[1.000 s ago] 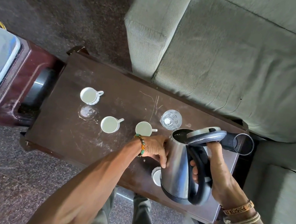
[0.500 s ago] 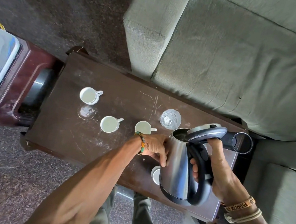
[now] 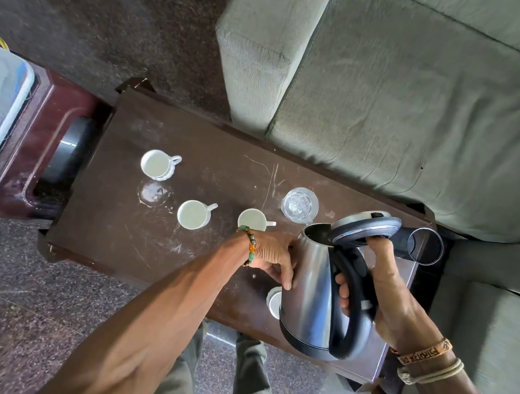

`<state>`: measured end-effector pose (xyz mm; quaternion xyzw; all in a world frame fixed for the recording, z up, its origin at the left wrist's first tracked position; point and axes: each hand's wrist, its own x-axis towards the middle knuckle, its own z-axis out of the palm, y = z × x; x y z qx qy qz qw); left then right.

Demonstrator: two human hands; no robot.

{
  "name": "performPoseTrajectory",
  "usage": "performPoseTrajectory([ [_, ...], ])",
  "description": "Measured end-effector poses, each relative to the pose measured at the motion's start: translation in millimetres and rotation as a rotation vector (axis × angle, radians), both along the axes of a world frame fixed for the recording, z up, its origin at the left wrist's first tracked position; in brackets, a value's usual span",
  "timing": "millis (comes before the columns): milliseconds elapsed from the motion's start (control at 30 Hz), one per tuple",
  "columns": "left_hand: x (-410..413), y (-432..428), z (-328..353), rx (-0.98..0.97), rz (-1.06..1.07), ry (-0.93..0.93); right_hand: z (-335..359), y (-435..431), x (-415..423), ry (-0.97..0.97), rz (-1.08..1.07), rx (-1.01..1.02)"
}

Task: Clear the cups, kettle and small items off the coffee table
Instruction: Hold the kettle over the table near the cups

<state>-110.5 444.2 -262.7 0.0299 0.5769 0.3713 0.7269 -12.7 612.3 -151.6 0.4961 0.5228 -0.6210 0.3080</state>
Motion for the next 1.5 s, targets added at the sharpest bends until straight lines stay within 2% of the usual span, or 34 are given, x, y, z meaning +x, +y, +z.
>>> performPoseTrajectory([
  [67, 0, 1, -2, -0.008, -0.011, 0.01, 1, 0, 0, -0.008, 0.0, -0.007],
  [300, -3, 1, 1, 0.07, 0.024, -0.135, 2, 0, -1, -0.005, 0.0, -0.006],
  [800, -3, -2, -1, 0.071, 0.001, -0.142, 4, -1, 2, 0.027, 0.001, -0.023],
  [1267, -2, -3, -4, 0.104, 0.031, -0.102, 1, -1, 6, 0.048, 0.016, 0.005],
  [1500, 2, -3, 2, 0.115, 0.077, 0.067, 4, -2, 17, 0.089, 0.06, 0.055],
])
